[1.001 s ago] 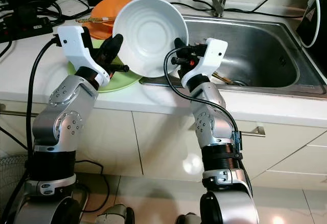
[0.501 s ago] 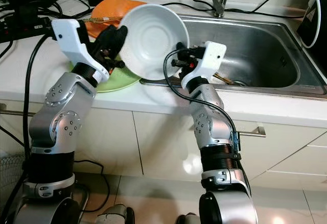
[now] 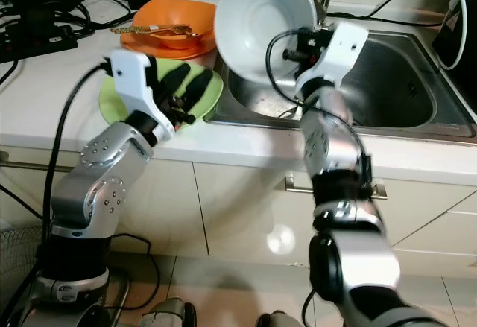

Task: Kitchen organization

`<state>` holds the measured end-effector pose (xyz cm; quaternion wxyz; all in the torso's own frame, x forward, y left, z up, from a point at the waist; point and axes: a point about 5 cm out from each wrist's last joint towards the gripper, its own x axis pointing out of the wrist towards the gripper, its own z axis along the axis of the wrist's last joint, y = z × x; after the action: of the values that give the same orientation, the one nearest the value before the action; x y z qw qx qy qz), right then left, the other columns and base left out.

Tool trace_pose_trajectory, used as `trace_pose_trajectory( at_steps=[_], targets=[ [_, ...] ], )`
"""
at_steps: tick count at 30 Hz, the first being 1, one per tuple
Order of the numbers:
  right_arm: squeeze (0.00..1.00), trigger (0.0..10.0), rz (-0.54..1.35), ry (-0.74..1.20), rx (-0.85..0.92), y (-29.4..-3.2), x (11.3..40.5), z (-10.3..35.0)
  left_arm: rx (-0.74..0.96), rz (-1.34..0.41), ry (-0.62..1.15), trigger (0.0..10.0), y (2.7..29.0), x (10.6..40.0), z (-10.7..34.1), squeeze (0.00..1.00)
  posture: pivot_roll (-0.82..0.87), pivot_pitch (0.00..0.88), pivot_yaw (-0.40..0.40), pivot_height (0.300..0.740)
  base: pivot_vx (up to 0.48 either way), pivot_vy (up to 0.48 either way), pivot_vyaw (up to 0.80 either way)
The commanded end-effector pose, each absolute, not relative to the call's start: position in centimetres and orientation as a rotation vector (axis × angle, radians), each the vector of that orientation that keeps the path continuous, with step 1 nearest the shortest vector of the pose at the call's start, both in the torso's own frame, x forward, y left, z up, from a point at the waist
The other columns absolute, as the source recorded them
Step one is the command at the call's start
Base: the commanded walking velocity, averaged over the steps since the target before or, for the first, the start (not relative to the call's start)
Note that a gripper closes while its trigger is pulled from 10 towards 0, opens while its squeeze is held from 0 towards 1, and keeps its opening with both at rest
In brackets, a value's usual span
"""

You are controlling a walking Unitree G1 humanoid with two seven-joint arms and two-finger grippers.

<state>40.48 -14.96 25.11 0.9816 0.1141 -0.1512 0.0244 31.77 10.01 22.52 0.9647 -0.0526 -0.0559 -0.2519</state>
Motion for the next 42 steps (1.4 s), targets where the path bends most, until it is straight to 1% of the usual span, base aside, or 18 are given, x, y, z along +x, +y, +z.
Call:
trace_pose_trajectory(
  at_steps=[1,5,11,12,15,16,17,24,25,35,42],
  targets=[
    [0.00,10.0,0.003,-0.315,0.182,-15.7,40.8,25.6,-0.080,-0.564,-0.095,10.0,9.2,31.1,22.3,0.00,0.09,0.066,-0.032,0.718,0.000,0.000,0.00],
    [0.00,10.0,-0.046,-0.259,0.072,-16.3,41.3,25.0,-0.056,-0.617,-0.067,10.0,8.7,30.3,21.7,0.00,0.10,0.063,-0.035,0.718,0.000,0.000,0.00],
    [0.00,10.0,-0.055,-0.199,-0.092,-16.6,41.7,24.0,-0.044,-0.630,-0.031,10.0,8.8,29.7,21.2,0.00,0.12,0.057,-0.038,0.718,0.000,0.000,0.00],
    [0.00,10.0,-0.055,-0.199,-0.092,-16.6,41.7,24.0,-0.044,-0.630,-0.031,10.0,8.8,29.7,21.2,0.00,0.12,0.057,-0.038,0.718,0.000,0.000,0.00],
    [0.00,10.0,-0.062,-0.172,-0.170,-16.8,41.8,23.4,-0.041,-0.630,-0.013,10.0,9.0,29.4,21.0,0.00,0.12,0.057,-0.039,0.718,0.000,0.000,0.00],
    [0.00,10.0,-0.067,-0.157,-0.201,-16.9,41.8,23.1,-0.042,-0.629,-0.004,10.0,9.1,29.3,20.9,0.00,0.13,0.056,-0.040,0.718,0.000,0.000,0.00],
    [0.00,10.0,-0.081,-0.124,-0.277,-17.1,41.7,22.5,-0.043,-0.634,0.010,10.0,9.1,29.0,20.7,0.00,0.13,0.056,-0.041,0.718,0.000,0.000,0.00],
    [0.00,10.0,-0.083,-0.090,-0.349,-17.3,41.6,21.5,-0.040,-0.653,0.049,10.0,9.0,28.4,20.3,0.00,0.14,0.058,-0.041,0.718,0.000,0.000,0.00],
    [0.00,10.0,-0.076,-0.078,-0.387,-17.2,41.5,21.1,-0.043,-0.648,0.060,10.0,9.0,28.3,20.1,0.00,0.14,0.059,-0.041,0.718,0.000,0.000,0.00],
    [0.00,10.0,-0.051,-0.019,-0.435,-17.0,41.2,19.3,-0.046,-0.669,0.084,10.0,8.7,27.7,20.0,0.00,0.15,0.066,-0.040,0.718,0.000,0.000,0.00],
    [0.00,10.0,-0.019,0.027,-0.437,-16.7,40.9,18.0,-0.044,-0.668,0.097,10.0,8.7,27.6,19.8,0.00,0.15,0.070,-0.042,0.718,0.000,0.000,0.00]
  ],
)
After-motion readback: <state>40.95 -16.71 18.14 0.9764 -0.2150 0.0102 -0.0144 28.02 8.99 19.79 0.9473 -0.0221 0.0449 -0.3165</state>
